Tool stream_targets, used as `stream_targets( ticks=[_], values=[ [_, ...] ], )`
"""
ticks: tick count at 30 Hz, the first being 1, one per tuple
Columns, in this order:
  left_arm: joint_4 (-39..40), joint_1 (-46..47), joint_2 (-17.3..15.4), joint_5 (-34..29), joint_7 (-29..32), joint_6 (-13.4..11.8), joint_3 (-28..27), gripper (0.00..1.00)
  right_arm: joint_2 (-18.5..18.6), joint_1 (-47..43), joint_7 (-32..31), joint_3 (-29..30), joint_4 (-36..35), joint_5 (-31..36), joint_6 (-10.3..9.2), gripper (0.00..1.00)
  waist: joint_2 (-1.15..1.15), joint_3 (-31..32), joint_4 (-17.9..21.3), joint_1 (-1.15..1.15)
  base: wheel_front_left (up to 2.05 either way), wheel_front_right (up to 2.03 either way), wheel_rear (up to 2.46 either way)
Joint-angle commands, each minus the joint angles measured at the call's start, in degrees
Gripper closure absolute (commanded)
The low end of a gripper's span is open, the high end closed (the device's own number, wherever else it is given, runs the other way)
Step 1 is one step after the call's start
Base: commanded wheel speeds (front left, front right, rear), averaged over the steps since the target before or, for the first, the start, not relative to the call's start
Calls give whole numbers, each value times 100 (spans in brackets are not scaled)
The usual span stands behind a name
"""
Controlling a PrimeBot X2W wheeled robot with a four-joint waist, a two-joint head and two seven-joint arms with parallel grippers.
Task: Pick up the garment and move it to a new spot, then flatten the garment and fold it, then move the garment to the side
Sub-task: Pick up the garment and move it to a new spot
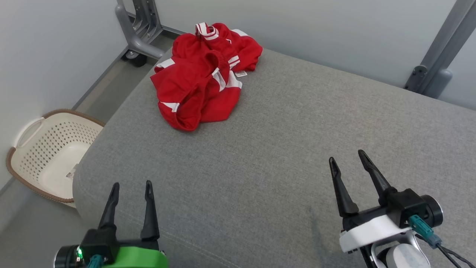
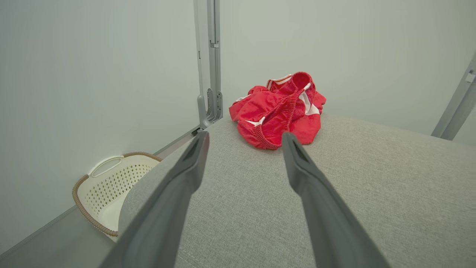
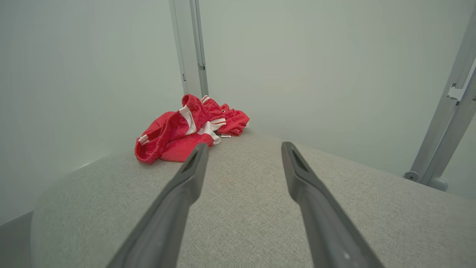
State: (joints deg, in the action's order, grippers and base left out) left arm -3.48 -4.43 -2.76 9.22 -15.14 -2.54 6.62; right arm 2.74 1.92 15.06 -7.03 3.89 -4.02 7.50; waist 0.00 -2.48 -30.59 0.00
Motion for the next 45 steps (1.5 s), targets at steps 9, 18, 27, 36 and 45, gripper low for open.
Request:
stream_targets(
  ticks=[9, 18, 27, 36, 45],
  values=[
    [-459, 1460, -227, -230, -2, 351, -136, 0, 25, -54, 18, 330, -417, 358, -2, 0, 0, -563, 335, 0, 0, 0, 0],
    [-1463, 3541, -673, -429, 200, 676, -34, 0, 28, 403, 18, 267, -907, 652, -2, 0, 0, -1524, 1011, 0, 0, 0, 0],
    [-3347, 5078, -972, -458, 766, 898, 310, 0, 96, 762, 18, 244, -1196, 753, -2, 0, 0, -2234, 1626, 0, 0, 0, 0],
    [-4619, 5540, -1158, -333, 746, 722, 242, 0, 107, 928, 18, 300, -1306, 754, -2, 0, 0, -2535, 1844, 0, 0, 0, 0],
    [-5327, 5767, -1169, -113, 492, 689, 127, 100, 70, 957, 18, 301, -1199, 681, -2, 0, 0, -2400, 1840, 0, 0, 0, 0]
  ],
)
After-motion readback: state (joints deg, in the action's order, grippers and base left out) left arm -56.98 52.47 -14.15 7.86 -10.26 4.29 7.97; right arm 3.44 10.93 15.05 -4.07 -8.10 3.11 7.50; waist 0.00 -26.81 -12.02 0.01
